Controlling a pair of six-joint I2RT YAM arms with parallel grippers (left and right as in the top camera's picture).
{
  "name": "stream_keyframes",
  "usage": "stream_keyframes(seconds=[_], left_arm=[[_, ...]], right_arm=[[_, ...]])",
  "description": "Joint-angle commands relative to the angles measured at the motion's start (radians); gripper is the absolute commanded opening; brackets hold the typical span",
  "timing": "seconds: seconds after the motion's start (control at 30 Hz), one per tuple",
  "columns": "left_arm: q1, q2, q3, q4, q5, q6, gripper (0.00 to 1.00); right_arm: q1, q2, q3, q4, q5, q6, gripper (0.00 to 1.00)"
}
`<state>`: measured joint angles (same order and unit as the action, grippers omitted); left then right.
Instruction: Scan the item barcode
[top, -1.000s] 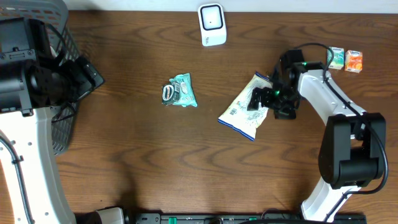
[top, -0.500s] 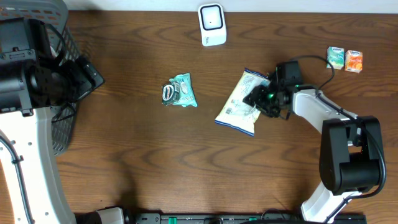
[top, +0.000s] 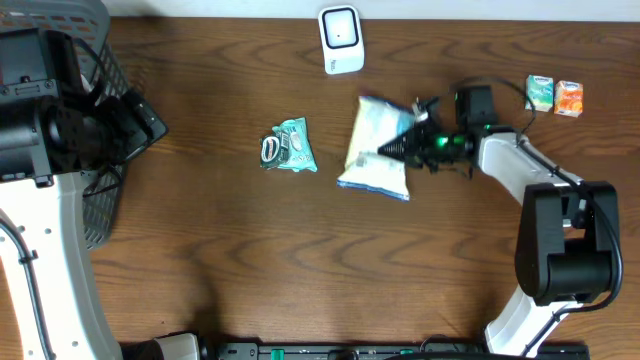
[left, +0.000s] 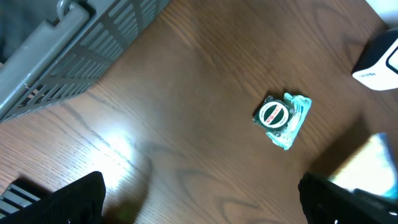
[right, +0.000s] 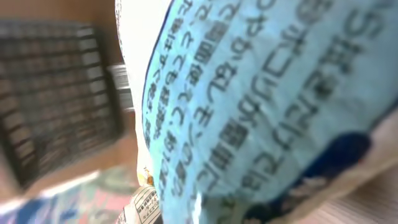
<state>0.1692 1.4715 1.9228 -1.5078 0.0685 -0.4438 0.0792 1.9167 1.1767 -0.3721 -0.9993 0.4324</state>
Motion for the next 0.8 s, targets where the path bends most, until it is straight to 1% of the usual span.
stream_keyframes(seconds=[0.0, 0.07, 0.1, 0.17, 0.27, 0.43, 0.77], left_arm=[[0.005, -0.002, 0.005, -0.002, -0.006, 0.009, 0.98], [0.005, -0.002, 0.005, -0.002, -0.006, 0.009, 0.98], [0.005, -0.002, 0.005, -0.002, -0.006, 0.009, 0.98], [0.005, -0.002, 0.005, -0.002, -0.006, 0.009, 0.98], [0.005, -0.002, 0.005, -0.002, -0.006, 0.009, 0.98], [0.005, -0.002, 0.005, -0.002, -0.006, 0.009, 0.98], [0.005, -0.002, 0.005, -0.002, -0.006, 0.009, 0.98]], right_arm=[[0.021, -0.097, 0.074, 0.006, -0.225, -0.097, 0.01], [0.032, -0.175, 0.080, 0.040, -0.195, -0.151, 0.01], [0.037, -0.213, 0.080, 0.048, -0.147, -0.175, 0.01], [0.052, -0.297, 0.080, 0.051, 0.009, -0.227, 0.01], [0.072, -0.360, 0.080, 0.063, 0.064, -0.319, 0.01], [0.090, -0.393, 0.080, 0.124, 0.099, -0.325, 0.01], [0.106, -0.393, 0.080, 0.129, 0.100, -0.325, 0.01]])
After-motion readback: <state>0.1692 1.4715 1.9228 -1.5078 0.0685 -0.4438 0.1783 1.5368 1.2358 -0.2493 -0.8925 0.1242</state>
